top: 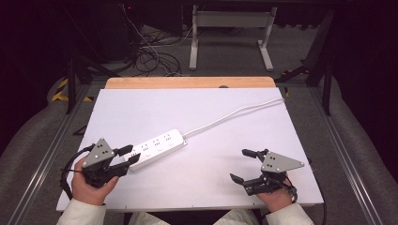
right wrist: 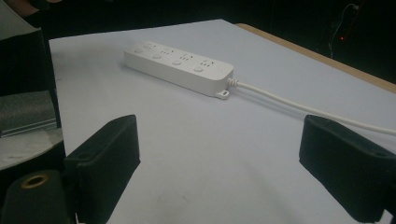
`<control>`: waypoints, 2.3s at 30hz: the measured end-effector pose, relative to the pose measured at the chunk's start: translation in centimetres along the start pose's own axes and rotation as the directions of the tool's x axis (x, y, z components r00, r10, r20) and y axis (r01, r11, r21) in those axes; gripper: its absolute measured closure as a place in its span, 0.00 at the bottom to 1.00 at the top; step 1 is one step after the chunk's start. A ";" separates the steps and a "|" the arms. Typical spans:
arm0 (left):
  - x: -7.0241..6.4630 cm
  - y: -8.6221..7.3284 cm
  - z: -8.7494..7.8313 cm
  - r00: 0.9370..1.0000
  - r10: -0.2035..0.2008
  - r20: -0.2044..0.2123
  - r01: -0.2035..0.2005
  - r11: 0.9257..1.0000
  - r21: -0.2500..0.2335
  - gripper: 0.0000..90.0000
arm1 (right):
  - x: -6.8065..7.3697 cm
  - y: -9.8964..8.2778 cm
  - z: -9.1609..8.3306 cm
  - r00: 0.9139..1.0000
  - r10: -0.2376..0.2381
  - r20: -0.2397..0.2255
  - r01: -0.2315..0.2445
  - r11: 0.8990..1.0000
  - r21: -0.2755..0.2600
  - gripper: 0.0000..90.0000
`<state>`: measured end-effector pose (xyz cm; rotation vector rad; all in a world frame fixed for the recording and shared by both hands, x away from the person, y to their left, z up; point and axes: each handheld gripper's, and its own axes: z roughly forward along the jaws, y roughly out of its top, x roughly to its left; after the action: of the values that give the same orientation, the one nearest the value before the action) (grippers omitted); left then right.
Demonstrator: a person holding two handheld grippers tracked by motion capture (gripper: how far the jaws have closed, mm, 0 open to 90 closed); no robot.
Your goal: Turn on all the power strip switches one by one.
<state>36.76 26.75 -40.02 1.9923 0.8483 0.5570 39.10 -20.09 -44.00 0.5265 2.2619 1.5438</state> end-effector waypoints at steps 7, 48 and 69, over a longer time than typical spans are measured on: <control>1.3 0.1 0.4 0.998 -0.019 0.068 0.017 0.999 0.033 0.85 | 0.1 0.0 0.0 1.000 -0.004 0.000 0.004 1.000 0.004 0.14; 4.2 -1.8 5.5 0.994 -0.098 0.039 0.077 0.931 0.357 1.00 | 0.2 0.0 0.0 1.000 -0.009 -0.011 0.009 1.000 0.009 0.15; 4.0 -2.1 6.0 0.996 -0.086 0.036 0.066 0.928 0.367 1.00 | 0.3 0.0 0.1 1.000 -0.015 -0.019 0.015 1.000 0.009 0.15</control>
<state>42.61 27.21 -44.71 2.2864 1.0530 0.3154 38.94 -19.87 -44.03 0.4989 2.2830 1.5378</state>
